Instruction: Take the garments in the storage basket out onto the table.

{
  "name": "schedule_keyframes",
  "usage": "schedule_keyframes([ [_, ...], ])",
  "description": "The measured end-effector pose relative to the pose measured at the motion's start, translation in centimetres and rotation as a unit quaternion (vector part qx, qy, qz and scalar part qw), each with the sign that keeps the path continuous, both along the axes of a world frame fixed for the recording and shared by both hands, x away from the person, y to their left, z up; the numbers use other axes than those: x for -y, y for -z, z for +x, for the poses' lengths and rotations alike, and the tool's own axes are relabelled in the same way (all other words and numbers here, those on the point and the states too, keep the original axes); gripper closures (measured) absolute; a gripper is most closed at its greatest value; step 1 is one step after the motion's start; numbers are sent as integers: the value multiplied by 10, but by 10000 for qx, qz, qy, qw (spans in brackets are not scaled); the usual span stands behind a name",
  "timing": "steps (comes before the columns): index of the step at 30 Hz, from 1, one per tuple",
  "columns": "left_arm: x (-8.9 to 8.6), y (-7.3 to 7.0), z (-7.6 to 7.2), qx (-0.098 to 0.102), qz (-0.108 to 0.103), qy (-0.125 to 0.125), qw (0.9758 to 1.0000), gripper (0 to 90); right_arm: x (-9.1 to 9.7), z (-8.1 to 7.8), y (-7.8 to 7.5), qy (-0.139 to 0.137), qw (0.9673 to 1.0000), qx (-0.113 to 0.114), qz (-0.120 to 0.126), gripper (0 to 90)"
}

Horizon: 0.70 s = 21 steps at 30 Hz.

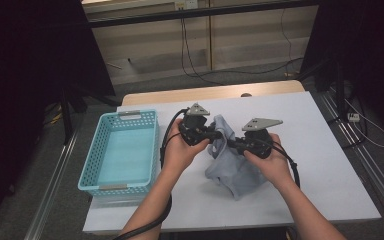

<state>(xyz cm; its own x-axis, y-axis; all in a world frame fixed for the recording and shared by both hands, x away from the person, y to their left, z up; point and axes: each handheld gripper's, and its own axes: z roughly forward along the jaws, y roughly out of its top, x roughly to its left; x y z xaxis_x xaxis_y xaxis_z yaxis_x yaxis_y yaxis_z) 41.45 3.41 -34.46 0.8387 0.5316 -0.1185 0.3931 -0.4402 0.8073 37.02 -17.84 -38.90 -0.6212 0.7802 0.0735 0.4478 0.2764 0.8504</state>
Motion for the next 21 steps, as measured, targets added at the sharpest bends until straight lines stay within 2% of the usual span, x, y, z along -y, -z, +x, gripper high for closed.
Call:
schedule_keyframes([
  [2, -5, 0, 0, 50, -20, -105, 9999, 546, 8, 0, 0, 153, 9999, 36, 17, 844],
  [3, -8, 0, -1, 24, -35, -108, 9999, 509, 13, -1, 0, 232, 9997, 39, 44, 844],
  [7, -18, 4, -6, -25, -109, -135, 9998, 434, 35, -3, 3, 515, 9985, 49, 179, 845],
  [9, -21, 9, -9, -52, -52, -152, 9999, 409, 44, -5, 5, 614, 9977, 51, 300, 845],
  [14, -24, 26, -15, -191, -49, -101, 9998, 376, 57, -9, 9, 794, 9962, 113, 331, 844],
  [20, -24, 50, -21, -410, 33, 7, 9992, 342, 60, -11, 14, 873, 9955, 129, 334, 842],
  [21, -23, 53, -22, -391, 29, -34, 9992, 336, 60, -11, 15, 887, 9954, 107, 331, 842],
])
